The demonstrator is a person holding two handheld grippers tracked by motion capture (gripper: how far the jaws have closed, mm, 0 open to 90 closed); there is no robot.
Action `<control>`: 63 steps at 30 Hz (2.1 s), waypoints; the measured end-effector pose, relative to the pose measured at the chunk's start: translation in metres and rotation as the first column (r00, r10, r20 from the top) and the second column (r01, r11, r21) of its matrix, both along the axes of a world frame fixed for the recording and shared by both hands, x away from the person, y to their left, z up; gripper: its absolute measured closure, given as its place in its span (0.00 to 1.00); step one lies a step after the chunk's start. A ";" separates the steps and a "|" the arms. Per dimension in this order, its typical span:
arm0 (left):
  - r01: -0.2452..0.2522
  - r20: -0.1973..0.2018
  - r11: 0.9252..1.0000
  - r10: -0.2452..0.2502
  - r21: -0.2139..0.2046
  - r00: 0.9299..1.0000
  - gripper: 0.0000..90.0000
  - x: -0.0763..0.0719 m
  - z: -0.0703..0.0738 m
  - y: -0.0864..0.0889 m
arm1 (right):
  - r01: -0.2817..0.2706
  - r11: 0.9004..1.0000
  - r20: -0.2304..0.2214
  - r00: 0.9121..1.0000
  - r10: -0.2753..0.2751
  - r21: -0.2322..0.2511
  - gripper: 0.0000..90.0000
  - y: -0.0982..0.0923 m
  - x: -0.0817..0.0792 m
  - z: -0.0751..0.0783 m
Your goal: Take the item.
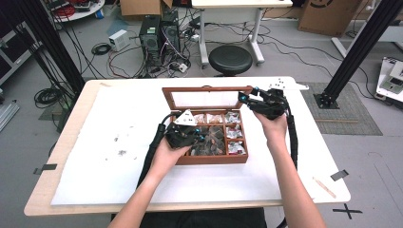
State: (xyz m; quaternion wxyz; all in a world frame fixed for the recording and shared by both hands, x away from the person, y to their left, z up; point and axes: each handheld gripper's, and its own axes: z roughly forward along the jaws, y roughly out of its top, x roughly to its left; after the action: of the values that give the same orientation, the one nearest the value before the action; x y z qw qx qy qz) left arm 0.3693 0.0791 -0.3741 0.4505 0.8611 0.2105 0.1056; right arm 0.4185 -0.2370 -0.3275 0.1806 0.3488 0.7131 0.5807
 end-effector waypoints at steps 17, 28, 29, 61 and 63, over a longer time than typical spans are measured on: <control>-0.015 -0.077 0.999 0.017 0.034 0.997 0.67 0.014 -0.005 -0.014 | 0.001 1.000 -0.004 1.000 -0.001 -0.003 0.53 0.000 0.001 -0.001; 0.006 -0.098 0.994 0.005 0.110 0.995 0.97 0.019 -0.012 -0.025 | 0.000 1.000 -0.005 1.000 0.000 -0.004 0.53 0.000 0.001 -0.001; 0.005 -0.095 0.994 0.005 0.108 0.995 0.98 0.018 -0.011 -0.025 | 0.000 1.000 -0.005 1.000 0.000 -0.004 0.53 0.000 0.001 -0.001; -0.067 0.013 0.996 0.068 -0.057 0.998 0.99 -0.011 0.047 0.053 | 0.002 1.000 -0.008 1.000 -0.002 -0.002 0.53 0.000 0.002 -0.002; -0.075 0.022 0.995 0.077 -0.063 0.997 0.99 -0.012 0.051 0.063 | 0.002 1.000 -0.009 1.000 -0.002 -0.002 0.53 0.001 0.002 -0.002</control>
State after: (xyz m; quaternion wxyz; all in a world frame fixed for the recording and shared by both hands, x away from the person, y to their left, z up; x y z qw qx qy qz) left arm 0.3575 0.1419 -0.3230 0.4754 0.8366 0.2409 0.1265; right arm 0.4207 -0.2364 -0.3291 0.1781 0.3521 0.7141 0.5783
